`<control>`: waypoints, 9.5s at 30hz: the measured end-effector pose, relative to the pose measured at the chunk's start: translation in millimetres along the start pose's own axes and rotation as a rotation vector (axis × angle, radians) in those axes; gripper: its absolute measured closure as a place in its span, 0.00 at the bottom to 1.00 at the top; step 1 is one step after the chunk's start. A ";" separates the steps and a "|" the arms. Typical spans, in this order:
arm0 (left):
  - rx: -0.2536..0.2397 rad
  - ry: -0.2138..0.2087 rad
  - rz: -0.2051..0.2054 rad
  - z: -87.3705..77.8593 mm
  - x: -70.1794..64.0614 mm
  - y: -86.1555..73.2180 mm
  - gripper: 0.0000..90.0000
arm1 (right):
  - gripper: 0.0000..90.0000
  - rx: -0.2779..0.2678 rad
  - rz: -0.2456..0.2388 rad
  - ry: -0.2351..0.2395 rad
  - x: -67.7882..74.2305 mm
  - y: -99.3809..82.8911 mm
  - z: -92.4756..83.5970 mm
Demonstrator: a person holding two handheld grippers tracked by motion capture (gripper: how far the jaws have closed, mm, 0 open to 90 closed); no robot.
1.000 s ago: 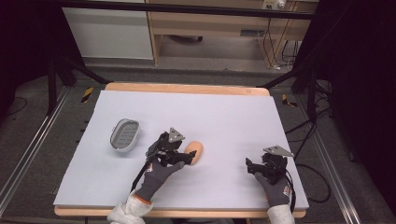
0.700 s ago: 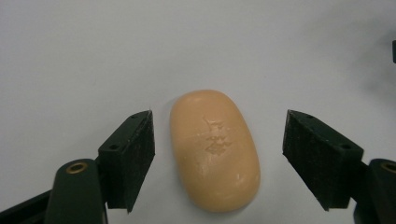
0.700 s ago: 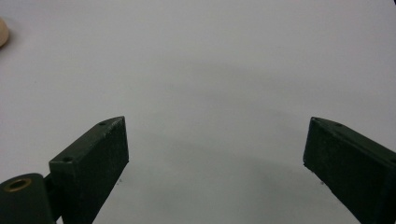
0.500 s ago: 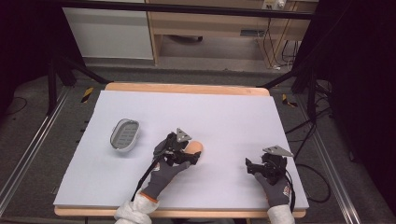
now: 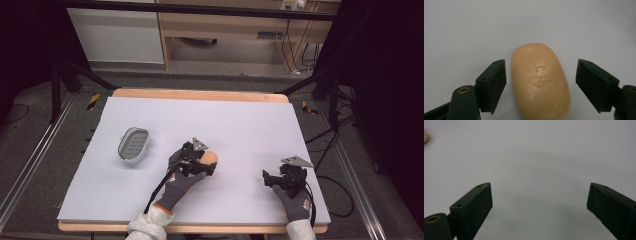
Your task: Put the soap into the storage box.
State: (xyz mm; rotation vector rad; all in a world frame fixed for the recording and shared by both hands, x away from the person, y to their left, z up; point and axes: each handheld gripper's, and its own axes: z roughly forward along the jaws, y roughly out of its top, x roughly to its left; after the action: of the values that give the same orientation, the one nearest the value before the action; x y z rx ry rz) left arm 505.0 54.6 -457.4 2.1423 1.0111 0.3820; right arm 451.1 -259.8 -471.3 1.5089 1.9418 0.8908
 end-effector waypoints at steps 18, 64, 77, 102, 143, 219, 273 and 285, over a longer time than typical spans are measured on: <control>0.048 0.009 -0.016 16.3 0.7 -3.1 0.31 | 0.07 0.012 -0.001 0.001 0.4 -0.1 1.5; 0.032 -0.001 0.000 -20.4 4.5 -1.4 0.35 | 0.07 0.015 0.004 0.000 0.1 0.3 1.2; -0.015 -0.010 -0.008 -49.6 15.6 -2.6 0.35 | 0.07 0.014 0.008 0.001 0.7 0.4 0.9; -0.088 0.012 -0.058 -98.3 49.4 -13.8 0.36 | 0.07 0.006 0.005 -0.004 2.0 0.6 -0.1; -0.155 0.105 -0.172 -148.7 121.9 -35.5 0.36 | 0.07 0.008 -0.002 -0.008 4.1 1.2 0.6; -0.071 0.206 -0.269 -109.3 185.1 -59.0 0.36 | 0.07 0.012 -0.005 -0.002 5.7 1.0 1.5; -0.177 0.123 -0.161 -142.2 124.6 -87.7 0.28 | 0.06 -0.003 -0.001 -0.021 -0.6 -0.8 -3.9; -0.123 0.163 -0.187 -146.7 123.5 -127.8 0.27 | 0.07 0.001 0.007 -0.047 -8.4 -7.5 -8.8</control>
State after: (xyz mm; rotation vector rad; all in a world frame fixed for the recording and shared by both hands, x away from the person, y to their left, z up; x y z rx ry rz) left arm 437.2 274.8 -452.5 1.9132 1.2361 0.5204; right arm 442.0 -270.8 -471.2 1.5237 1.9051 0.8504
